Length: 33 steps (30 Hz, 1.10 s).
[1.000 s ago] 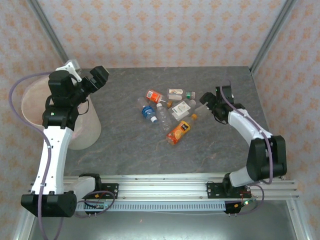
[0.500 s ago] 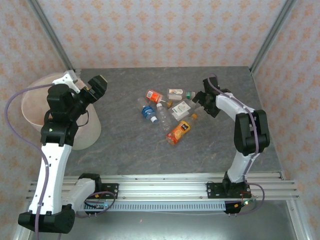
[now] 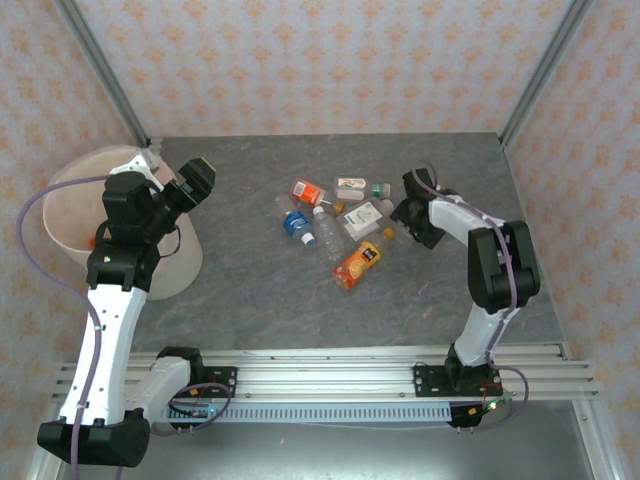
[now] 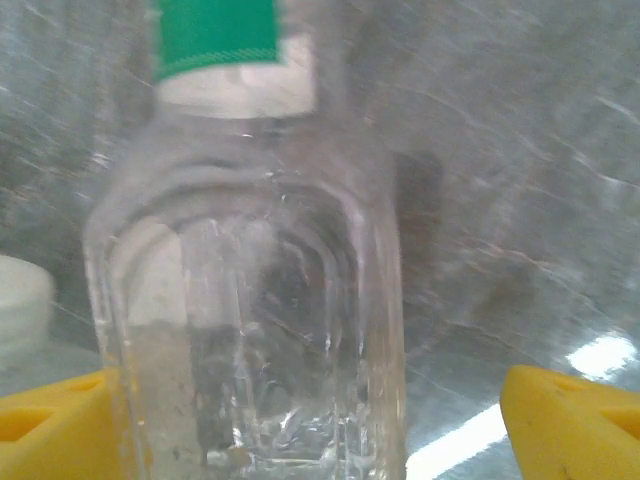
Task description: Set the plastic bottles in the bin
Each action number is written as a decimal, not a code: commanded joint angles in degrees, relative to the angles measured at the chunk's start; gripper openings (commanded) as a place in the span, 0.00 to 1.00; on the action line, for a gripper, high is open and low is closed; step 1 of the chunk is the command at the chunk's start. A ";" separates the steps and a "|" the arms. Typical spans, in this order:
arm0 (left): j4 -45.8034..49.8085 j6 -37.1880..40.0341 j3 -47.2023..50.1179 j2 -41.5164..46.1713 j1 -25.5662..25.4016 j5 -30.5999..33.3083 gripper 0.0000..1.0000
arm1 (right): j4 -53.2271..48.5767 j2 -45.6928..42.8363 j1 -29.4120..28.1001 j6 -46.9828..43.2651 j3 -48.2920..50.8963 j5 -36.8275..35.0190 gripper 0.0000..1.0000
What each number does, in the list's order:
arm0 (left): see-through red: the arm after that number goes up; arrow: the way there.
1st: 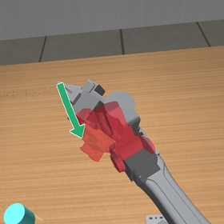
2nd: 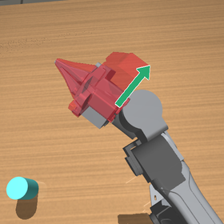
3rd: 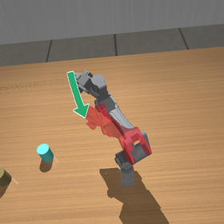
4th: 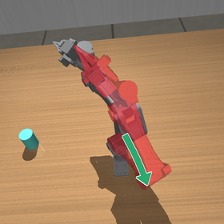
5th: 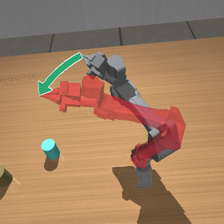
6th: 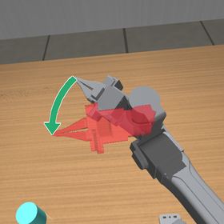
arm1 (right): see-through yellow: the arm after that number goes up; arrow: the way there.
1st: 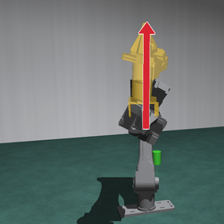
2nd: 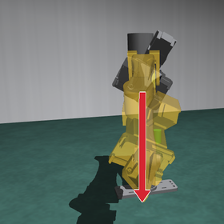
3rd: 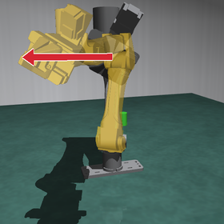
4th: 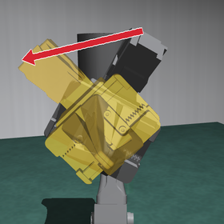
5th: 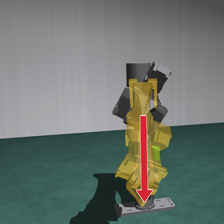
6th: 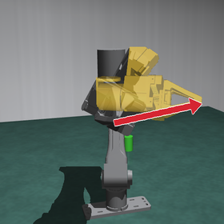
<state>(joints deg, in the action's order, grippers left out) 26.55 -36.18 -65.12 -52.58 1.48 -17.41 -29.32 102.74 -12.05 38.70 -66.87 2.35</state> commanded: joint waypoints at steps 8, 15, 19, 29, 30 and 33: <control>1.02 -0.32 0.75 0.72 -0.24 3.42 1.00 | 3.06 -3.60 1.26 -13.27 5.65 -1.34 0.90; 2.52 0.21 0.91 1.07 -0.24 3.94 1.00 | 3.54 -3.51 1.29 -24.45 4.89 -3.16 0.94; 2.86 0.19 1.20 1.29 -0.24 4.61 1.00 | 3.11 -3.07 1.43 -29.06 4.46 -2.95 0.99; 3.63 -0.03 1.82 1.75 -0.24 4.36 1.00 | 2.99 -1.46 4.85 -33.07 2.94 2.19 0.87; 3.62 -0.11 1.97 1.91 -0.24 4.48 1.00 | 2.69 -1.18 4.85 -33.35 2.81 2.90 0.84; 3.21 -0.92 2.99 2.58 -0.24 4.75 1.00 | 1.72 -0.10 4.85 -33.66 2.16 4.21 0.79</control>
<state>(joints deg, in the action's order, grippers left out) 26.89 -36.23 -64.03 -50.96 1.10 -15.70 -26.09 101.03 -7.07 6.35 -62.87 5.50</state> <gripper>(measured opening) 0.998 0.801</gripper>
